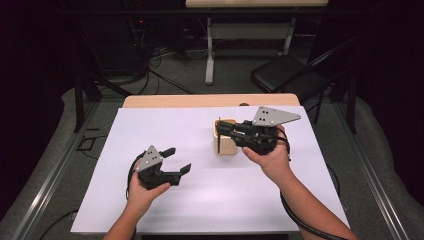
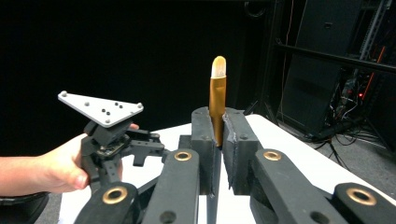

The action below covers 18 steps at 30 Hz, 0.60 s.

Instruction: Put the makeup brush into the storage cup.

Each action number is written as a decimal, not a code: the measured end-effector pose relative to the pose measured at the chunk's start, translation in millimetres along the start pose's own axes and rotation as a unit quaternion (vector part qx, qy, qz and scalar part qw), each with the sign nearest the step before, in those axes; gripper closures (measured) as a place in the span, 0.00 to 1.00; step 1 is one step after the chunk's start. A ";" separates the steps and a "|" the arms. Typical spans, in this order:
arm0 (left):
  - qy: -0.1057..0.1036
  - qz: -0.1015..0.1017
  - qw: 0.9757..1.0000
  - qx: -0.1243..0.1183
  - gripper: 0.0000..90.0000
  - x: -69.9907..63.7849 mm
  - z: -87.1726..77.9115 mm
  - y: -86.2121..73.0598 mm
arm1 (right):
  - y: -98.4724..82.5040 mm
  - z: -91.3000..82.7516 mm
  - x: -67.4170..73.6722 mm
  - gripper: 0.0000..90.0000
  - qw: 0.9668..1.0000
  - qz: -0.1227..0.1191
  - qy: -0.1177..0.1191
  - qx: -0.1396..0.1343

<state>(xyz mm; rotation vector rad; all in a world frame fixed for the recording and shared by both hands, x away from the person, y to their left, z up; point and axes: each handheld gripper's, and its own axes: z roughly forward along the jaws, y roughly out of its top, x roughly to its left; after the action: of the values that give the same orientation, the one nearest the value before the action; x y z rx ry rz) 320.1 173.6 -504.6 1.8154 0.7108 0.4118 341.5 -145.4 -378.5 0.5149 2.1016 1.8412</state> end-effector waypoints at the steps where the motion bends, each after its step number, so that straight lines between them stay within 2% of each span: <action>1: 0.000 0.000 1.000 0.000 0.21 0.0 0.0 0.0 | 0.2 0.1 -0.9 0.93 1.000 0.000 -0.001 0.000; 6: 0.000 -0.013 1.000 -0.010 0.21 -4.2 -0.4 -7.3 | 0.2 2.8 -8.4 0.93 1.000 0.009 -0.007 -0.007; 8: -0.001 -0.012 1.000 -0.009 0.21 -5.1 0.3 -8.2 | 0.3 5.1 -11.8 0.93 1.000 0.006 -0.013 -0.004; 9: -0.008 -0.010 1.000 -0.009 0.21 -5.1 0.7 -8.6 | 0.2 6.0 -12.9 0.93 1.000 0.005 -0.015 -0.003; 11: -0.003 -0.006 1.000 -0.009 0.21 -6.9 1.2 -9.8 | 0.1 7.2 -14.6 0.93 1.000 0.004 -0.018 -0.001; 12: -0.010 -0.007 1.000 -0.009 0.21 -6.8 1.7 -11.3 | -0.2 9.1 -18.9 0.93 1.000 0.005 -0.023 0.001; 15: -0.008 -0.007 1.000 -0.009 0.21 -6.2 1.6 -13.0 | -0.7 10.3 -23.0 0.93 1.000 0.007 -0.030 -0.001; 16: -0.001 -0.008 1.000 -0.008 0.21 -6.4 1.3 -13.7 | -1.2 10.8 -26.6 0.93 0.999 0.009 -0.036 -0.002; 18: -0.005 -0.012 1.000 -0.007 0.21 -4.7 0.7 -15.3 | -1.3 10.9 -28.6 0.93 0.999 0.009 -0.038 -0.001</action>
<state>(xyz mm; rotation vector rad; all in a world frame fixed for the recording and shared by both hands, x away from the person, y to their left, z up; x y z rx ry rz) 312.8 173.6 -518.9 1.7926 0.7197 0.3916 371.8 -148.9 -381.5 0.5970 2.0506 1.8048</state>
